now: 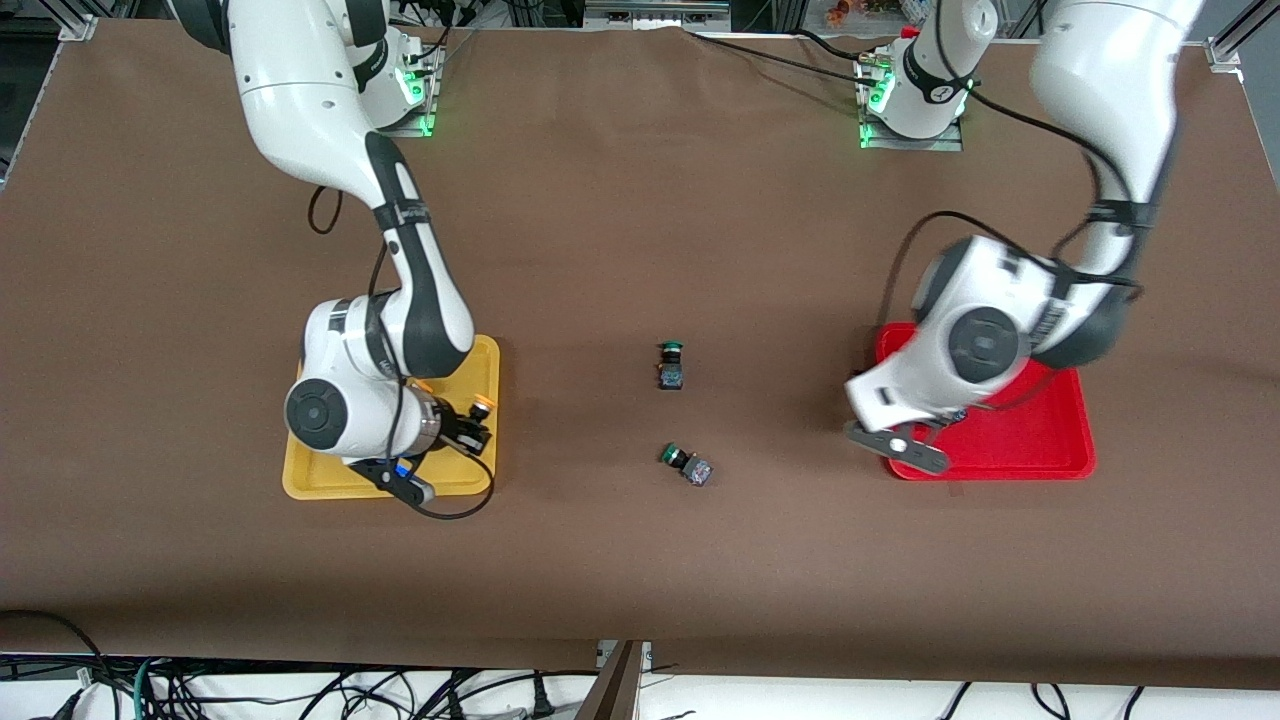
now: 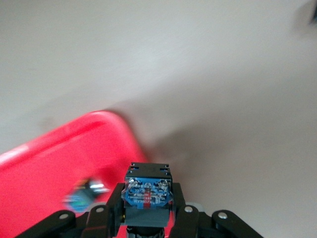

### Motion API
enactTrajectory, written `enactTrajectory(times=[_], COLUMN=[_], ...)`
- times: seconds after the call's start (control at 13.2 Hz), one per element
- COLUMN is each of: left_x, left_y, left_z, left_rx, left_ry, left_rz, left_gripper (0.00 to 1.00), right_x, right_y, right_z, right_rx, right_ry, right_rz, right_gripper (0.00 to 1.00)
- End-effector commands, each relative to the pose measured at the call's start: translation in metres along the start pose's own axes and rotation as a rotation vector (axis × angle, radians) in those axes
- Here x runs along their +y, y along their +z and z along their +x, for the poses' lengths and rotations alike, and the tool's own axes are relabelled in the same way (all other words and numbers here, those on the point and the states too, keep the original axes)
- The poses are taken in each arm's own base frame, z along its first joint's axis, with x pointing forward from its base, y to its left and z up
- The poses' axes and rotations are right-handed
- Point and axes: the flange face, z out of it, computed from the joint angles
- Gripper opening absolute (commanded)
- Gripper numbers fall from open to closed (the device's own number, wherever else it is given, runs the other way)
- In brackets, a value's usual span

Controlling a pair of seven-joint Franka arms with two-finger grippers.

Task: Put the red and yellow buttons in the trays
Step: 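Lower the buttons into the trays and open both grippers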

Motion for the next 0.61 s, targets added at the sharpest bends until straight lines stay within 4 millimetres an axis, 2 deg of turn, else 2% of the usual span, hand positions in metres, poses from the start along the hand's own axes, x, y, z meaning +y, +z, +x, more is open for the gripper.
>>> enactTrajectory(times=[0.0,0.15,0.23,0.3,0.38,0.46,0.53], left_x=[-0.064,-0.093,-0.113,-0.133,-0.148,-0.152,-0.148], left_y=[0.029,0.042,0.053,0.068,0.079,0.086,0.084], left_z=[-0.029,-0.045,-0.056,-0.068,-0.076,-0.079,-0.076], left_rx=[-0.028,-0.04,-0.046,-0.049,-0.043,-0.039,-0.036], left_ry=[0.35,0.469,0.505,0.539,0.572,0.586,0.596], left_rz=[-0.054,-0.072,-0.089,-0.116,-0.133,-0.145,-0.142], left_gripper=[0.22,0.23,0.23,0.26,0.33,0.6,0.88], right_x=[0.018,0.018,0.017,0.016,0.014,0.011,0.007], right_y=[0.021,0.022,0.02,0.015,0.004,-0.01,-0.023], right_z=[-0.014,-0.014,-0.014,-0.015,-0.016,-0.018,-0.022], right_rx=[-0.013,-0.017,-0.017,-0.016,-0.008,0.002,0.014], right_ry=[-0.029,-0.023,-0.02,-0.016,-0.017,-0.019,-0.031], right_rz=[-0.013,-0.004,-0.002,0.003,0.013,0.029,0.043], right_gripper=[0.43,0.63,0.8,0.93,0.98,0.99,0.99])
